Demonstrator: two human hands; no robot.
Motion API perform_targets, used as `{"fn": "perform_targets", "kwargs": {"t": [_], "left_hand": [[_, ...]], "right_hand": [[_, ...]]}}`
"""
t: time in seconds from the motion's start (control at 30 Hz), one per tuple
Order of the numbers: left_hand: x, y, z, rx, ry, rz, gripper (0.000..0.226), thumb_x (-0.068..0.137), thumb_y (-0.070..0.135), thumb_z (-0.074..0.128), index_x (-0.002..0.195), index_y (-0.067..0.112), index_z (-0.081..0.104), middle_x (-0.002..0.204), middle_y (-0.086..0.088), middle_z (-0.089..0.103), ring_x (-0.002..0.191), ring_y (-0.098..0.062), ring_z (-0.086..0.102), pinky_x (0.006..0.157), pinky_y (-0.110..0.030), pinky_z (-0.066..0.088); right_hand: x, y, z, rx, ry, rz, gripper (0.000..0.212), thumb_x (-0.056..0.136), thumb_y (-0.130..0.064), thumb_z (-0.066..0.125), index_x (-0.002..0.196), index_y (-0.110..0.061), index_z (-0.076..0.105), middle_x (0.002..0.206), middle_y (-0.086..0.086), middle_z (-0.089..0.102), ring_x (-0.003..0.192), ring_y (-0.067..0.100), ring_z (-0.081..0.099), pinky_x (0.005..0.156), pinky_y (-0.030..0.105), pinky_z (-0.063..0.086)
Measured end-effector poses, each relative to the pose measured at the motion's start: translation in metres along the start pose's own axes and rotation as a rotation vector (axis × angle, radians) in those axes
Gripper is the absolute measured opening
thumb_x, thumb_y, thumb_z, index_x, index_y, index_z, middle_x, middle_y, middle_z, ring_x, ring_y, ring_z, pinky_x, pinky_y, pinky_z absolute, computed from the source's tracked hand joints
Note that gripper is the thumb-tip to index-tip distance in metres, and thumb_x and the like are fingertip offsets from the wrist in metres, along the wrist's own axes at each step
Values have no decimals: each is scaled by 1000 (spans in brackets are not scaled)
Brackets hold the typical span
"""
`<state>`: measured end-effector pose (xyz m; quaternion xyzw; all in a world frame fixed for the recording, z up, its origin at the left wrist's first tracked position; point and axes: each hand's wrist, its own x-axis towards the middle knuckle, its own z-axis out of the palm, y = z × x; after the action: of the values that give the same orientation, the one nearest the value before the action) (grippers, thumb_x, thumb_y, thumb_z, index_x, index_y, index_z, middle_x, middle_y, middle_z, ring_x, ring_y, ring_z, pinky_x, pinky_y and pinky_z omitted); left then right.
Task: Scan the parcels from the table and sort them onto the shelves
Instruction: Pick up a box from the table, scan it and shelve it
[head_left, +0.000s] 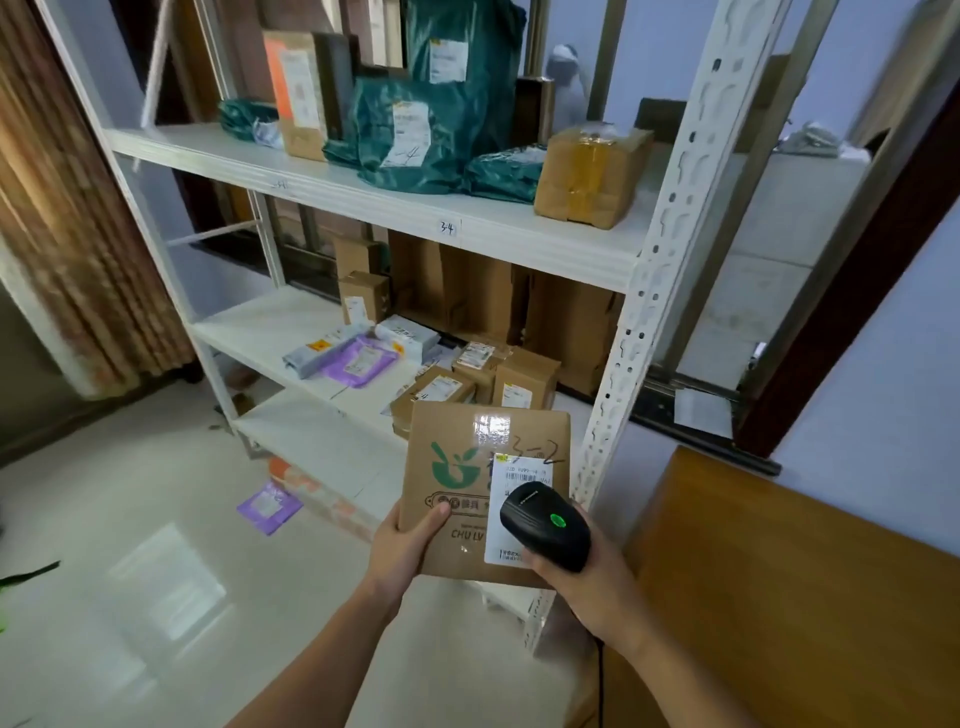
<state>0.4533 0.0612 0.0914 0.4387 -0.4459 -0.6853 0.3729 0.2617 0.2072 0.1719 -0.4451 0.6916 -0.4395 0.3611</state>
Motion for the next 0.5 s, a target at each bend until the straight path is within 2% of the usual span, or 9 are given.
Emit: {"fn": "perform_targets", "kwargs": {"t": [0.07,0.13,0.17,0.2,0.23,0.3,0.33,0.5], "left_hand": [[16,3,-6,30,-20,12,53,77,34,92,123,18,70,112,-6,80,103,-29,77,91,-51,62],[33,7,-9,67,-54,14,69,65,44,94,124,18,70,112,-6,80,103,-29,77,92,-51,61],[42,9,-10,80,-67,15,71,61,45,93,123,18,70,111,-6,80,102,-28,78,92,-49,62],[52,11,-10,93,-78,14,70,61,45,92,122,18,71,110,-6,81,101,-28,78,91,-48,62],[63,13,-10,104,-88,9,68,61,45,91,121,18,71,108,-6,81,100,-27,78,91,-47,62],[84,16,-8,125,-102,-7,62,66,41,91,119,18,71,107,-6,81,99,-28,78,92,-49,62],[96,17,-6,133,-106,-12,58,70,38,92,120,18,71,107,-6,81,99,-28,78,92,-50,62],[151,20,3,140,-73,-43,44,81,27,87,122,17,72,107,-4,81,98,-25,79,92,-47,63]], "right_hand": [[12,0,8,11,25,15,56,82,-26,82,129,-40,54,120,-25,61,106,-15,52,87,6,43],[26,3,13,20,68,34,57,81,-27,83,128,-41,54,119,-23,62,110,-9,53,101,19,46],[33,4,15,24,82,47,57,80,-28,84,127,-43,54,120,-22,62,113,-5,55,106,26,46],[41,6,16,26,93,60,56,80,-27,84,123,-46,54,119,-22,62,112,-5,55,107,27,46],[49,7,17,34,98,67,55,80,-26,84,119,-49,52,116,-24,62,108,-7,55,103,22,46],[69,12,18,40,102,80,53,82,-24,83,114,-50,50,110,-30,58,100,-15,52,88,6,44],[80,13,18,46,104,84,53,82,-23,83,115,-48,49,109,-30,58,99,-15,51,80,2,41],[139,20,11,41,99,88,52,84,-25,81,122,-39,50,112,-25,59,103,-11,53,70,0,42]]}}
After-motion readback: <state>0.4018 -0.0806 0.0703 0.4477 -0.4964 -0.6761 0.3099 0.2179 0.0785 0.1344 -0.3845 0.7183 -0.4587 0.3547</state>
